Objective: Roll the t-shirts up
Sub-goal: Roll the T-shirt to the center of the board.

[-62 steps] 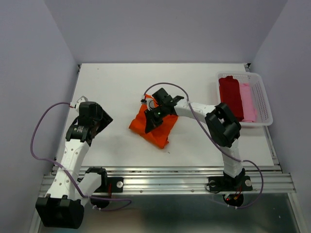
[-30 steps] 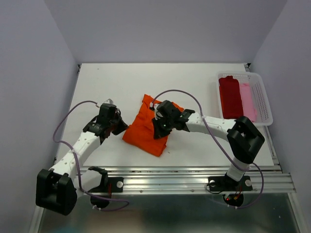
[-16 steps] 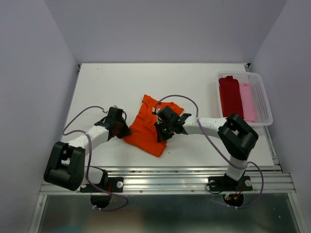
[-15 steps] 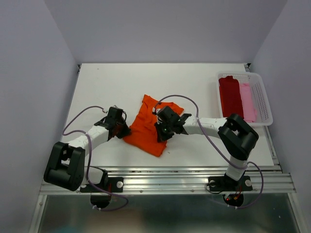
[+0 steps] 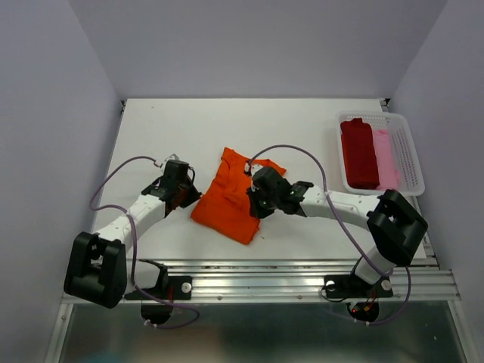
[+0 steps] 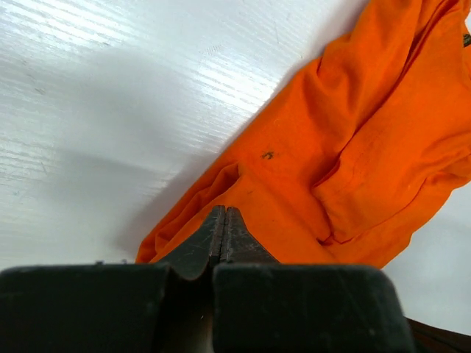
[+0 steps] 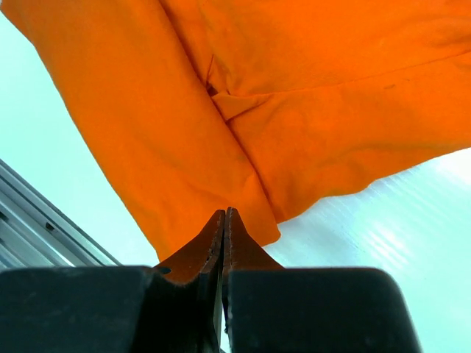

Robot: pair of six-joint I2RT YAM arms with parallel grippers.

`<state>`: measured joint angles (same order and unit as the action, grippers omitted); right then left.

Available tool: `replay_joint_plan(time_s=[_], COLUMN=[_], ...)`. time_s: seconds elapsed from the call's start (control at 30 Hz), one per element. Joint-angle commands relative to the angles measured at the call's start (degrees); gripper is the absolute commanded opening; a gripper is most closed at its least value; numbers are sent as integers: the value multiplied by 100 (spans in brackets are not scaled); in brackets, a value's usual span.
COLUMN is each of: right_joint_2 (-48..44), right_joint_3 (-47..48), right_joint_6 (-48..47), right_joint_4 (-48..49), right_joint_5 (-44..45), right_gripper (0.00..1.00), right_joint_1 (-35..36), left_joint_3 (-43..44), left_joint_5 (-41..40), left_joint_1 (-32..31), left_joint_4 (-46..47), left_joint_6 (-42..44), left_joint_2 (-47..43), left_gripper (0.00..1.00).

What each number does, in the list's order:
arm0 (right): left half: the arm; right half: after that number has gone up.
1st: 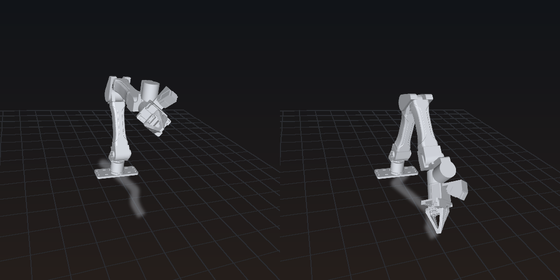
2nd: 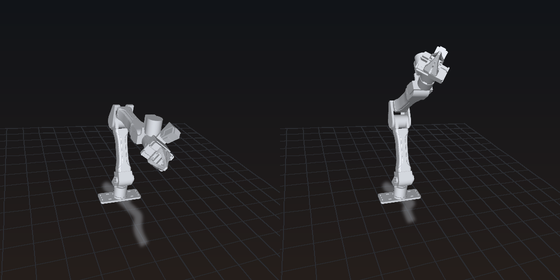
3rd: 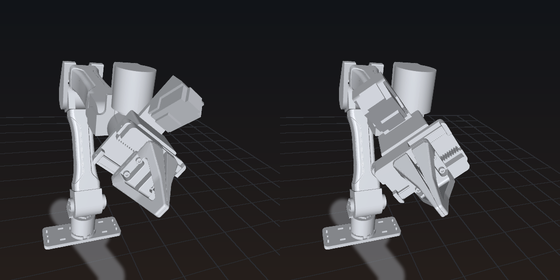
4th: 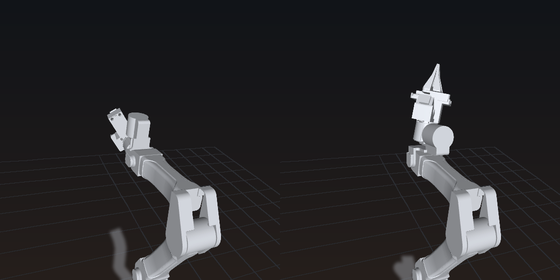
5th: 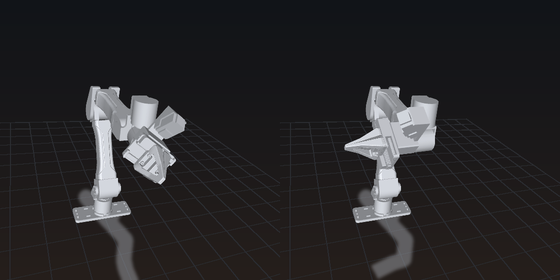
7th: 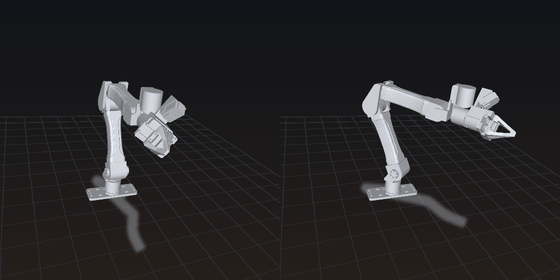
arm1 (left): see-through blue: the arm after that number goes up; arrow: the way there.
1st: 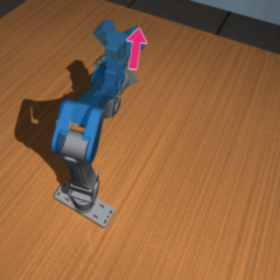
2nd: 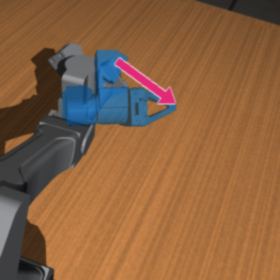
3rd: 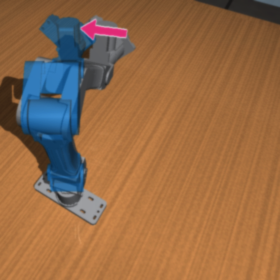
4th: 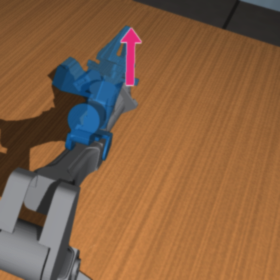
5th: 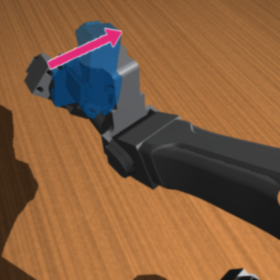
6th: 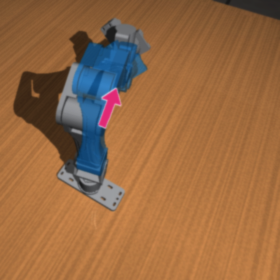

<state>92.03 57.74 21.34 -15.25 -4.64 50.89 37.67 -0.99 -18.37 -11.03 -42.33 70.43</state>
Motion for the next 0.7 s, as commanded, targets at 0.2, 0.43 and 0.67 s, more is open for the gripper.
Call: replay_joint_plan(time_s=[0.2, 0.43, 0.67], right_joint_2=[535, -114, 235], right_joint_3=[-500, -246, 588], right_joint_6=[282, 213, 46], right_joint_4=[602, 426, 435], right_joint_5=[-142, 1315, 1546], right_gripper=[1, 1, 1], right_joint_1=[316, 229, -738], left_joint_3=[100, 82, 13], left_joint_5=[-59, -190, -393], left_joint_1=[-17, -18, -96], left_joint_4=[-189, -488, -822], left_joint_6=[23, 84, -56], left_joint_2=[-20, -389, -882], left_gripper=[0, 0, 0])
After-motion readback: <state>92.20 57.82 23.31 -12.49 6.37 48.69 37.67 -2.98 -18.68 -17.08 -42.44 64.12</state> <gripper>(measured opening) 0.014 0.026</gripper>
